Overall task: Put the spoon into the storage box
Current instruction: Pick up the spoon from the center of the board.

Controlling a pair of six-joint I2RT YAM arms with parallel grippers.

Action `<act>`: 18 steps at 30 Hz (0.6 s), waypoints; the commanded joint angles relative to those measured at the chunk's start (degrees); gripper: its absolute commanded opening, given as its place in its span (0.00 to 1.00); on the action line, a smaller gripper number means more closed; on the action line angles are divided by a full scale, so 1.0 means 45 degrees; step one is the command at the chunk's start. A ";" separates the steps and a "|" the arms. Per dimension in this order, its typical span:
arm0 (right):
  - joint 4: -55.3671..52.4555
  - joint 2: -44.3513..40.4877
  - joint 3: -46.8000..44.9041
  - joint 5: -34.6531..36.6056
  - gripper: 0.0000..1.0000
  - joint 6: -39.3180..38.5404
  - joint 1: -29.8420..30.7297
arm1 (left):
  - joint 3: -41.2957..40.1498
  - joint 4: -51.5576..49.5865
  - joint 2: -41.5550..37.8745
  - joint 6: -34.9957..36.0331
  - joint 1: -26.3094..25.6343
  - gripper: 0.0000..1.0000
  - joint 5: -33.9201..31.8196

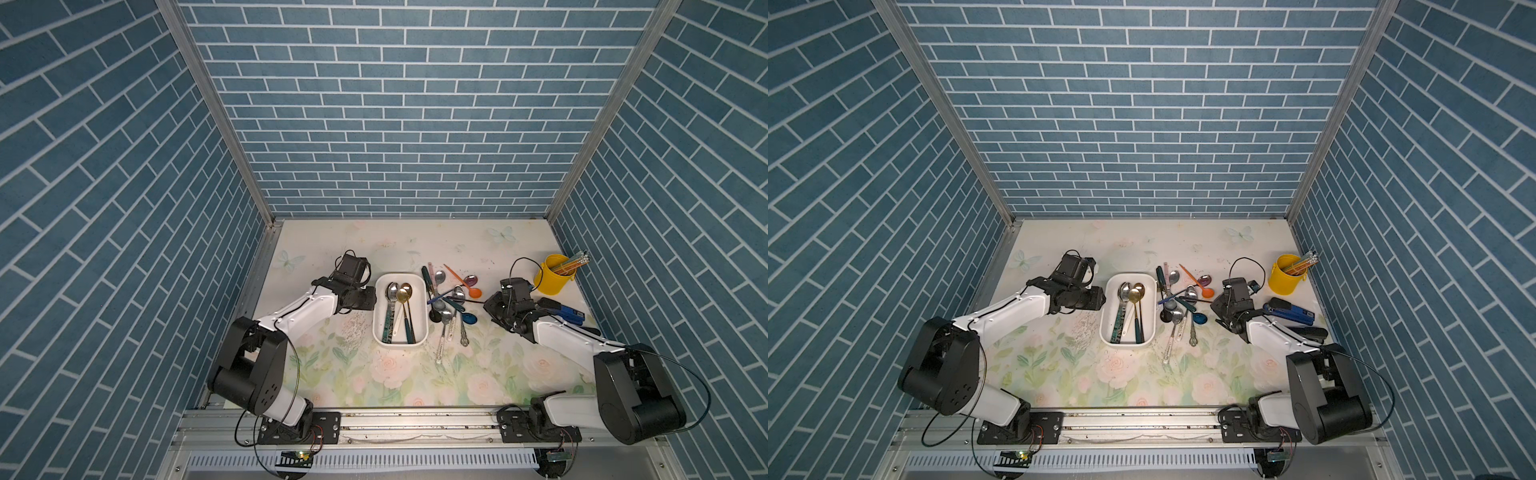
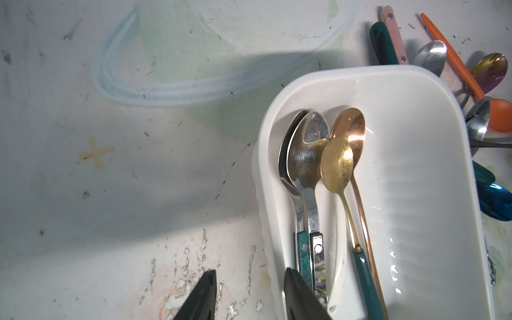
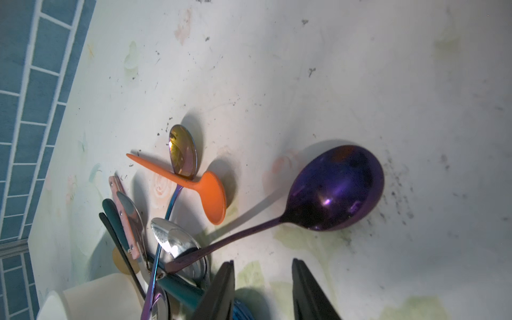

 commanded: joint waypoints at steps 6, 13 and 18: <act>0.1685 0.1148 -0.0463 -0.0272 0.38 0.1500 -0.0216 | 0.0046 -0.0173 0.0228 -0.0052 -0.0060 0.46 -0.0040; 0.3031 0.1643 -0.0798 -0.0109 0.38 0.2050 -0.0319 | 0.0182 -0.0203 0.0348 -0.0072 -0.0050 0.46 -0.0017; 0.3353 0.2016 -0.0649 0.0023 0.38 0.2263 -0.0359 | 0.0205 -0.0154 0.0406 -0.0195 -0.0050 0.46 0.0058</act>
